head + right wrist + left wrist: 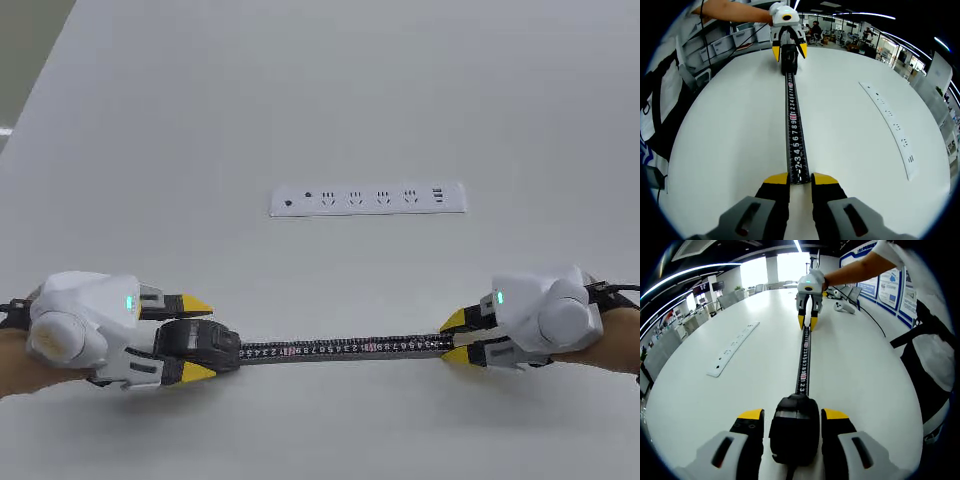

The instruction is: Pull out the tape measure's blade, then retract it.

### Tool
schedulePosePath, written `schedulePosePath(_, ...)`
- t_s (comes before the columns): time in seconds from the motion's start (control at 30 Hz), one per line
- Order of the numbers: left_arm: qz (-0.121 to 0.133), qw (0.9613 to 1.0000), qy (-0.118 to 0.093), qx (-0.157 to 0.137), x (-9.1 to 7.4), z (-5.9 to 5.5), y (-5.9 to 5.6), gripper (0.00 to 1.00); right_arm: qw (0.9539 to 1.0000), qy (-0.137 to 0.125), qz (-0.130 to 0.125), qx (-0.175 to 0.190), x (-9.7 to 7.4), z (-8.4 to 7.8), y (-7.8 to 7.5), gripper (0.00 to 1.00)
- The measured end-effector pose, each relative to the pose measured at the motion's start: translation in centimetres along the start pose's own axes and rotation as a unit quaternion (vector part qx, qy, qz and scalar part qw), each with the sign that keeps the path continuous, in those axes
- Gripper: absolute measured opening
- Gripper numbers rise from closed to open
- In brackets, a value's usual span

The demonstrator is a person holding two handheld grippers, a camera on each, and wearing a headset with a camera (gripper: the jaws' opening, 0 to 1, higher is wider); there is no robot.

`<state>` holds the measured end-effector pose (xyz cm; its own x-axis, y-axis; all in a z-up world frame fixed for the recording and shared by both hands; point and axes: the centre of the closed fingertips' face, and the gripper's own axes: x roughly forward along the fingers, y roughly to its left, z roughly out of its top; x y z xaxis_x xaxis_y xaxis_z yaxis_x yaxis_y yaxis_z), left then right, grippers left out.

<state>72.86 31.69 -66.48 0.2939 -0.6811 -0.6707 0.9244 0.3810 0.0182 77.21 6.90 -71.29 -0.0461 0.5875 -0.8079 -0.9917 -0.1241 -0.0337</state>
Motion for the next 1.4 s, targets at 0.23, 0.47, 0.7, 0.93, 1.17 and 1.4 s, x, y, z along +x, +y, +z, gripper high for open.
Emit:
schedulePosePath(0.23,0.01,0.9973,-0.015,-0.07,-1.6,1.0,-0.1,0.46,1.0,0.0,-0.001,-0.001,-0.1,0.1,0.0,0.15)
schedulePosePath(0.47,0.051,0.9929,-0.001,-0.107,-2.6,1.0,0.3,0.47,1.0,0.002,-0.002,0.0,-0.1,0.0,-0.1,0.15)
schedulePosePath(0.7,0.067,0.991,0.013,-0.115,-2.6,1.0,0.2,0.45,1.0,0.001,-0.003,0.0,-0.1,0.1,0.0,0.15)
schedulePosePath(0.93,0.058,0.9973,0.045,-0.008,-2.0,1.6,-0.9,0.41,1.0,-0.003,-0.007,0.003,-0.1,0.0,0.0,0.15)
schedulePosePath(1.17,0.08,0.9961,0.034,-0.016,-1.9,1.7,-0.8,0.41,0.9999,-0.005,-0.012,0.005,-0.1,0.0,0.0,0.15)
schedulePosePath(1.4,0.253,0.9608,-0.045,-0.104,-3.6,1.8,1.7,0.55,0.9999,-0.005,-0.015,0.006,-0.1,0.0,0.0,0.15)
